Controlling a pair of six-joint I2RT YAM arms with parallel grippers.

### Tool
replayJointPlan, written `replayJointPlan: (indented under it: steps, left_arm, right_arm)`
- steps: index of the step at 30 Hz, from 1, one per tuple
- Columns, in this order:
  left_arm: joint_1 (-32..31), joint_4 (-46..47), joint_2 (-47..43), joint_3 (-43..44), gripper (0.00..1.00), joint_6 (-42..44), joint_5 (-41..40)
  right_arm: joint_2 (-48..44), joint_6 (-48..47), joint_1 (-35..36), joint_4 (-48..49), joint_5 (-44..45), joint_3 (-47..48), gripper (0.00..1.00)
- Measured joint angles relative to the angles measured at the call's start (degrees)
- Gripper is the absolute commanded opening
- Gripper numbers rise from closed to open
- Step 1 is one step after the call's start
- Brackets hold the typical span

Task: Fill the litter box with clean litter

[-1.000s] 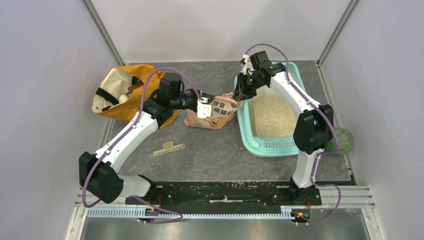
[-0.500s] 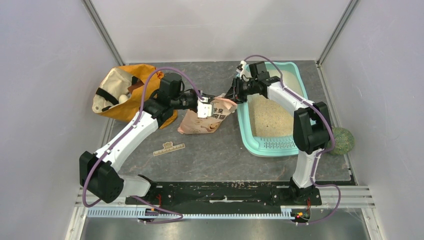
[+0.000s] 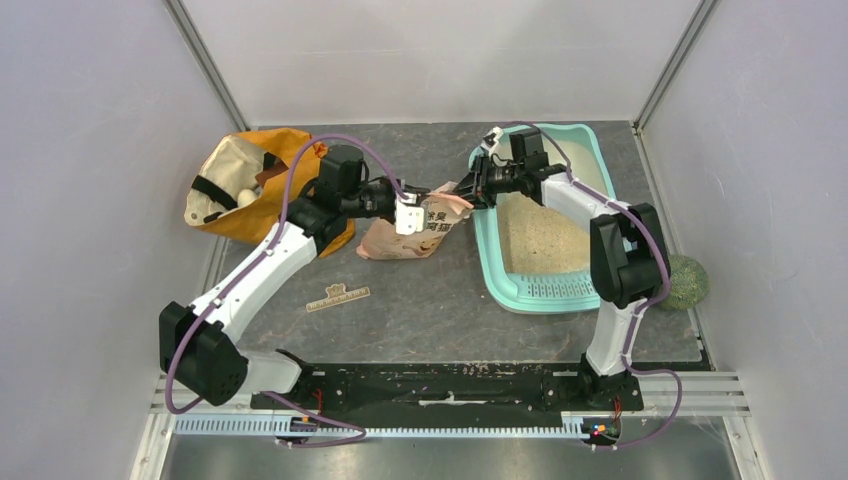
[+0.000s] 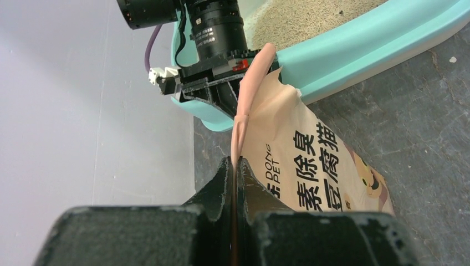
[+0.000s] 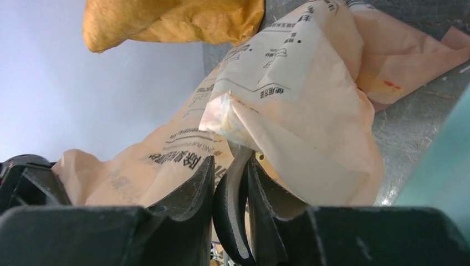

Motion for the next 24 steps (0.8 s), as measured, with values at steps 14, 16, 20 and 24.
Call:
replayJointPlan:
  steps: [14, 16, 20, 24]
  left_arm:
    - [0.0, 4.5, 3.5, 2.4, 0.02, -1.1, 2.2]
    - [0.0, 5.0, 4.8, 3.4, 0.02, -1.2, 2.7]
    - [0.0, 5.7, 7.3, 5.2, 0.02, -1.9, 3.0]
    - [0.0, 6.3, 9.5, 7.1, 0.02, -3.3, 3.2]
  right_arm:
    - [-12.1, 2.7, -7.4, -0.7, -2.5, -6.5, 0.00]
    - [-12.6, 2.7, -8.9, -0.7, -3.2, -7.6, 0.00]
    - [-13.3, 2.7, -11.5, -0.7, -4.9, -9.5, 0.00]
    - [-14.5, 2.7, -13.5, -0.7, -5.7, -10.8, 0.00]
